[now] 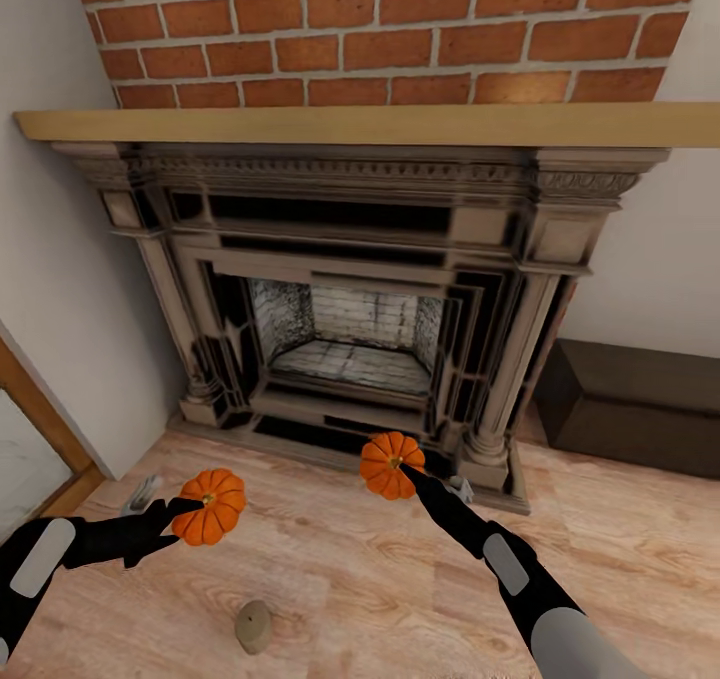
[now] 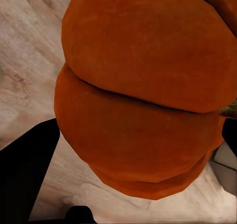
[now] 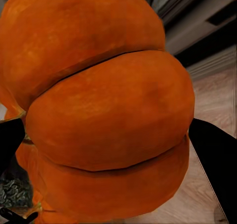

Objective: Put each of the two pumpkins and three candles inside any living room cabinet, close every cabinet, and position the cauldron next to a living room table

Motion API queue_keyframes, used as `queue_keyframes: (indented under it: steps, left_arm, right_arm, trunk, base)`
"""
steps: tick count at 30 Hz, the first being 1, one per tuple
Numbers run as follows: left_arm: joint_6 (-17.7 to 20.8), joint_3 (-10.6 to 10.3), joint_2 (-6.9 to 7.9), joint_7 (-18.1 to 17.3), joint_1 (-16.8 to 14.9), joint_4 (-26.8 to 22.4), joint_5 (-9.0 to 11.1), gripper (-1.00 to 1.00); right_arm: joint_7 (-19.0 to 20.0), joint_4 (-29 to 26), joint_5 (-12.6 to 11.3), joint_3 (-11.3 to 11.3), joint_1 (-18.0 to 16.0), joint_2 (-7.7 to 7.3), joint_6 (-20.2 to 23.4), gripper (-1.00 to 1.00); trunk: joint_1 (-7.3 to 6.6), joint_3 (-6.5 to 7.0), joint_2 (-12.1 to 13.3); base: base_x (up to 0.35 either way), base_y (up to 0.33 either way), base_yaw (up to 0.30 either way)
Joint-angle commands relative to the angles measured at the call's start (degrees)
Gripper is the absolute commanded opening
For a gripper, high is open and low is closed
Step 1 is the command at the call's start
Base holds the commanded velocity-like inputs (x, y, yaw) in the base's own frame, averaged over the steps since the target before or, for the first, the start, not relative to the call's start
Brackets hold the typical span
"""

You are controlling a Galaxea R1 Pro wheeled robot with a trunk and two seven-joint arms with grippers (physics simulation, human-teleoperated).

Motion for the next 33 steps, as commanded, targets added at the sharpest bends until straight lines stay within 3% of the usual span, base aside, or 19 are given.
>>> queue_keyframes:
  steps: [1,33]
  left_arm:
    - [0.1,0.0,0.0,0.1,0.0,0.0,0.7,-1.0]
    - [0.1,0.0,-0.26,0.1,0.0,0.0,0.8,-1.0]
  right_arm:
    - [0.0,0.0,-0.3,0.0,0.0,0.01,0.1,-1.0]
    - [0.0,0.0,-0.3,-0.1,0.0,-0.02,0.1,-1.0]
  trunk:
    - [0.0,0.04,0.0]
    - [0.0,1.08,0.0]
  base:
    - [0.0,0.0,-0.282]
    - [0.0,0.0,-0.282]
